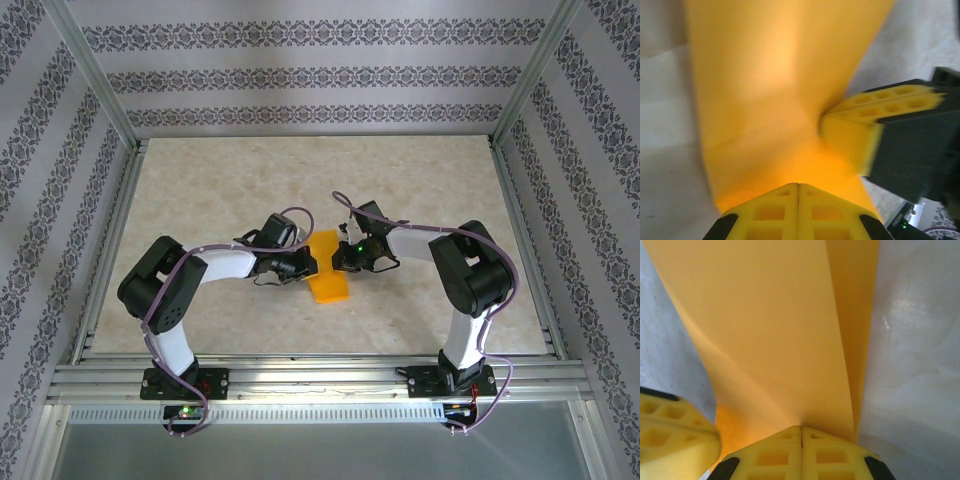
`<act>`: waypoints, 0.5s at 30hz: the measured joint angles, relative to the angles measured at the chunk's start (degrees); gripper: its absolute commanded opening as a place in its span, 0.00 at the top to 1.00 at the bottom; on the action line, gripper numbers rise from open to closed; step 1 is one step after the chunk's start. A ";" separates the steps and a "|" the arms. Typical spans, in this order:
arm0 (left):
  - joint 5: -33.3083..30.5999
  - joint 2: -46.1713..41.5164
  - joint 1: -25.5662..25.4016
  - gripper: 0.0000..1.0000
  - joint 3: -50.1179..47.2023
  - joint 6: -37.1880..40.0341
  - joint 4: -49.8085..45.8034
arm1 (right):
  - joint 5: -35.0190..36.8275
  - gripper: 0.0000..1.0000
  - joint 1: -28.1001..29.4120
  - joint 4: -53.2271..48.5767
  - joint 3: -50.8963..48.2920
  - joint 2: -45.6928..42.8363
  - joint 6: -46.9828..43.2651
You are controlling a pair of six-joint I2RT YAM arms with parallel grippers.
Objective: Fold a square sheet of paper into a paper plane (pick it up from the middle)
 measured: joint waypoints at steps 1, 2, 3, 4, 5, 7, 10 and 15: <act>0.00 0.35 -0.02 1.00 -0.44 -0.13 -0.02 | 0.00 1.00 0.00 0.00 0.00 0.00 0.11; -0.02 0.66 -0.07 1.00 -0.92 -0.13 0.00 | 0.02 1.00 0.00 0.02 0.00 0.00 0.20; -0.11 0.94 -0.07 1.00 -1.38 -0.11 0.00 | 0.00 1.00 0.00 0.02 -0.02 0.00 0.31; 0.07 1.01 -0.04 1.00 -1.73 -0.11 0.61 | 0.00 1.00 0.00 0.09 -0.09 0.00 0.35; 0.07 1.01 -0.04 1.00 -1.90 -0.09 0.96 | 0.00 1.00 0.00 0.20 -0.15 0.00 0.35; 0.11 0.96 -0.04 1.00 -2.73 -0.04 2.36 | 0.02 1.00 0.00 0.44 -0.35 -0.07 0.46; 0.09 0.66 -0.04 1.00 -3.85 0.26 4.22 | 0.07 1.00 0.00 0.61 -0.48 -0.11 0.50; -0.20 0.09 -0.07 1.00 -3.89 0.55 3.98 | 0.15 1.00 0.00 0.92 -0.74 -0.26 0.48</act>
